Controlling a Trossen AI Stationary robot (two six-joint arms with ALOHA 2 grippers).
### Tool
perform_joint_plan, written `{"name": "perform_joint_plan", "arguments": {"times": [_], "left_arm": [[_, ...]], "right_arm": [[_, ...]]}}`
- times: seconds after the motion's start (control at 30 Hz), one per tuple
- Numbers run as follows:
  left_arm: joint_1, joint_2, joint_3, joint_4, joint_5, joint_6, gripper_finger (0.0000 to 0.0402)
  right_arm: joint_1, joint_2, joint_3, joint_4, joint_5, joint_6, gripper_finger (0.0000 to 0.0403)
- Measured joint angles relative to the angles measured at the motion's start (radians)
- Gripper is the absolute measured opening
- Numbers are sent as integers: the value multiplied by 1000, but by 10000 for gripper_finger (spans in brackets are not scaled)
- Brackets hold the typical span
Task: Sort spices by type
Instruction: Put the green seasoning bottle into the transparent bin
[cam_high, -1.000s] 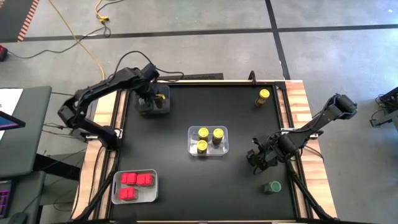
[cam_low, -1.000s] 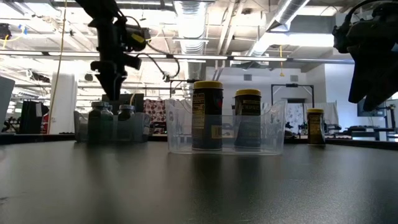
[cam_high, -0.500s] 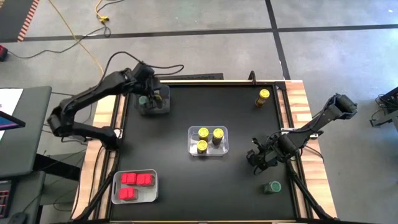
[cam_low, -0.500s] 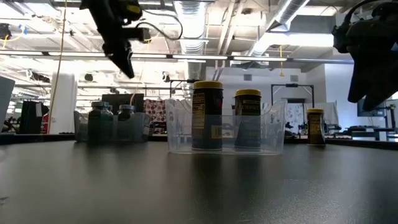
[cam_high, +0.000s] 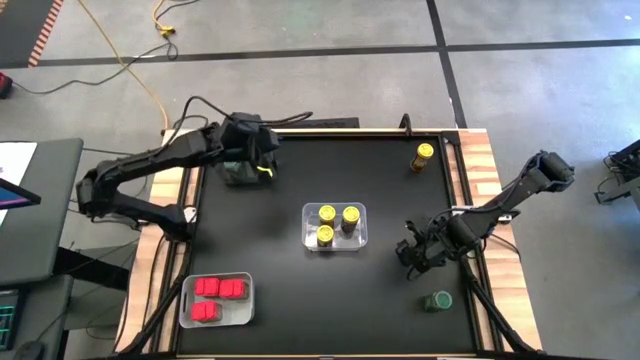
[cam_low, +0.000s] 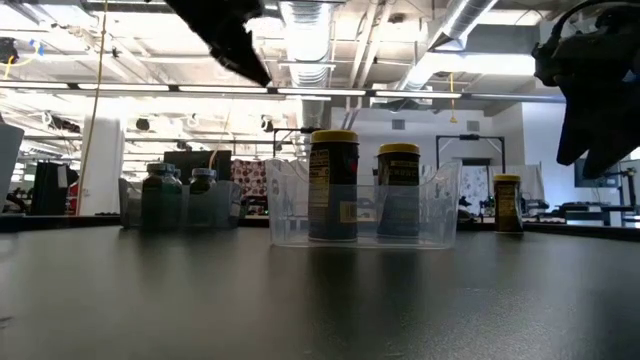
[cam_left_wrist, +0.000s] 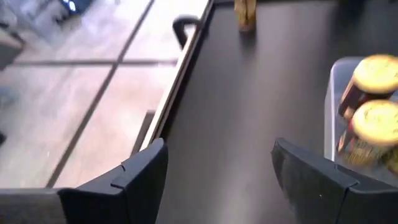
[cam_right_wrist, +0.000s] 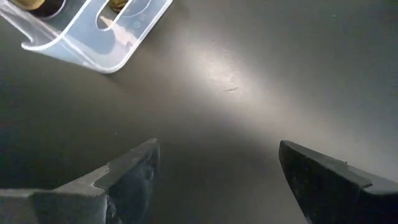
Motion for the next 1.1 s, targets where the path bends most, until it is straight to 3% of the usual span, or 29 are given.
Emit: {"name": "perform_joint_plan", "arguments": {"times": [0.23,0.73,1.1], "left_arm": [[-39,1,0,116,-2,78,275],[-131,1,0,137,-2,-3,275],[-243,1,0,137,-1,-185,275]], "right_arm": [[-5,0,0,8,-21,89,356],[-5,0,0,4,-31,106,356],[-5,0,0,-69,-67,230,356]]}}
